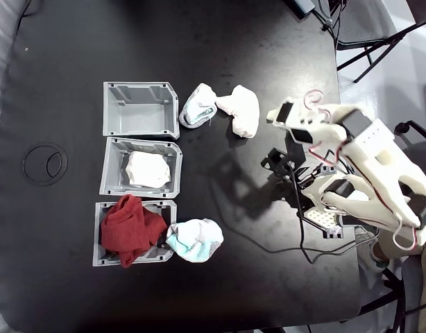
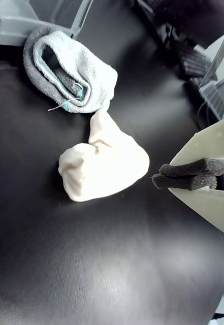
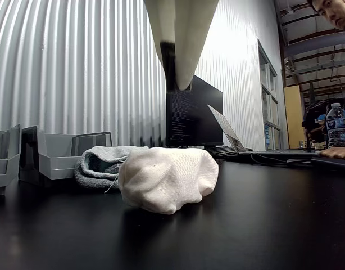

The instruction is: Put the sock in the container

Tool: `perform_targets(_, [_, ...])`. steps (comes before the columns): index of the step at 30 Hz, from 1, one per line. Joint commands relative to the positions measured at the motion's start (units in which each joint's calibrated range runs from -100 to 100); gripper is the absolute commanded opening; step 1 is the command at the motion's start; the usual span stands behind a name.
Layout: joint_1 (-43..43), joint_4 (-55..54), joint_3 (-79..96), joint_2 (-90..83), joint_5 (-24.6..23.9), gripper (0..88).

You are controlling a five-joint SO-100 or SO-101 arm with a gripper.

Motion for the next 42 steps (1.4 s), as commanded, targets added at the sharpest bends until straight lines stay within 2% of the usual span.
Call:
perform_targets(1, [-0.2, -0.5, -9.3, 9.0, -0.2, 1.4])
perform_targets(7, [0.0, -0.2, -20.0, 19.8, -0.2, 2.5])
perform_targets(13, [-0.9, 0.1, -20.6, 22.4, 0.0, 16.1])
perform_targets(17, [-1.5, 0.7, -20.5, 22.7, 0.0, 20.8])
perform_targets(23, [-1.5, 12.5, -21.3, 22.4, 0.2, 30.4])
perform_targets(29, [-0.9, 13.6, -21.4, 23.3, 0.2, 39.4])
perform_targets(36, [-2.2, 13.5, -21.2, 24.4, 0.2, 41.1])
perform_targets(42, [-1.9, 13.4, -26.8, 32.6, 0.0, 40.5])
